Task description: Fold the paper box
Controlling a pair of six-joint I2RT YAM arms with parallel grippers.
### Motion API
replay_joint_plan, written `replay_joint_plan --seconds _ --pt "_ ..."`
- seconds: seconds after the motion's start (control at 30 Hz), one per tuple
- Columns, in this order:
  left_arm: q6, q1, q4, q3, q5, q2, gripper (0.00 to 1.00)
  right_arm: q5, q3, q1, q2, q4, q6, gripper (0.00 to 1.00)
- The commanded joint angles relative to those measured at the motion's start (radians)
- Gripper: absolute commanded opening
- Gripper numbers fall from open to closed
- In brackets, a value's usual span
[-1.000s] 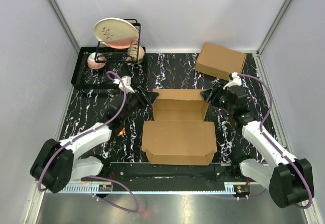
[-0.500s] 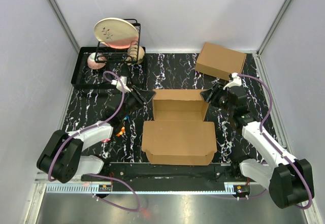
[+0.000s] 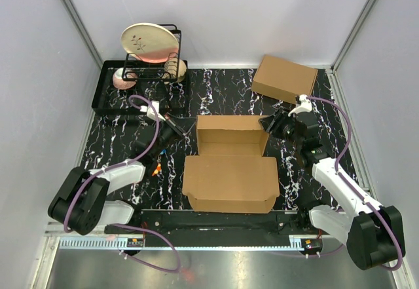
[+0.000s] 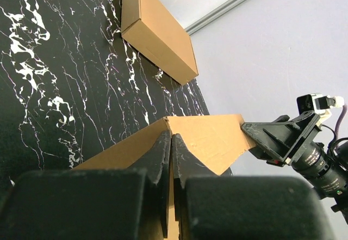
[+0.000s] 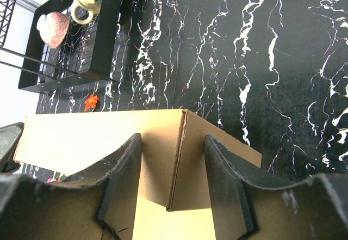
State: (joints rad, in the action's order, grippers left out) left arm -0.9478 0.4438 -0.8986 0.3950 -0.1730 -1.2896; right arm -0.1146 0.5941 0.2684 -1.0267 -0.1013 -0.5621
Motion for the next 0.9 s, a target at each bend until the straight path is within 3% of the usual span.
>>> replay_joint_plan --seconds 0.0,0.07,0.13,0.2,0.33,0.73,0.87 --pt "0.012 0.007 0.044 -0.028 -0.017 -0.013 0.00 0.024 -0.033 -0.001 -0.016 0.124 0.047 0.53" --pt "0.026 0.007 0.084 -0.015 -0.016 0.013 0.01 0.026 -0.017 -0.001 -0.012 0.137 0.048 0.53" --pt "0.043 0.007 0.115 0.011 -0.013 0.035 0.16 0.024 -0.002 -0.001 -0.009 0.146 0.048 0.57" --pt "0.053 0.007 0.167 0.042 -0.010 0.062 0.40 0.026 0.012 -0.003 0.000 0.164 0.047 0.70" --pt "0.081 0.007 0.242 0.084 0.004 0.108 0.56 0.047 0.070 -0.001 0.014 0.202 0.042 0.84" --pt "0.171 -0.004 0.450 0.200 0.061 0.297 0.65 0.132 0.277 -0.001 0.096 0.348 0.074 0.97" --pt "0.214 -0.004 0.620 0.245 0.169 0.415 0.65 0.138 0.357 0.038 0.108 0.406 0.158 0.91"
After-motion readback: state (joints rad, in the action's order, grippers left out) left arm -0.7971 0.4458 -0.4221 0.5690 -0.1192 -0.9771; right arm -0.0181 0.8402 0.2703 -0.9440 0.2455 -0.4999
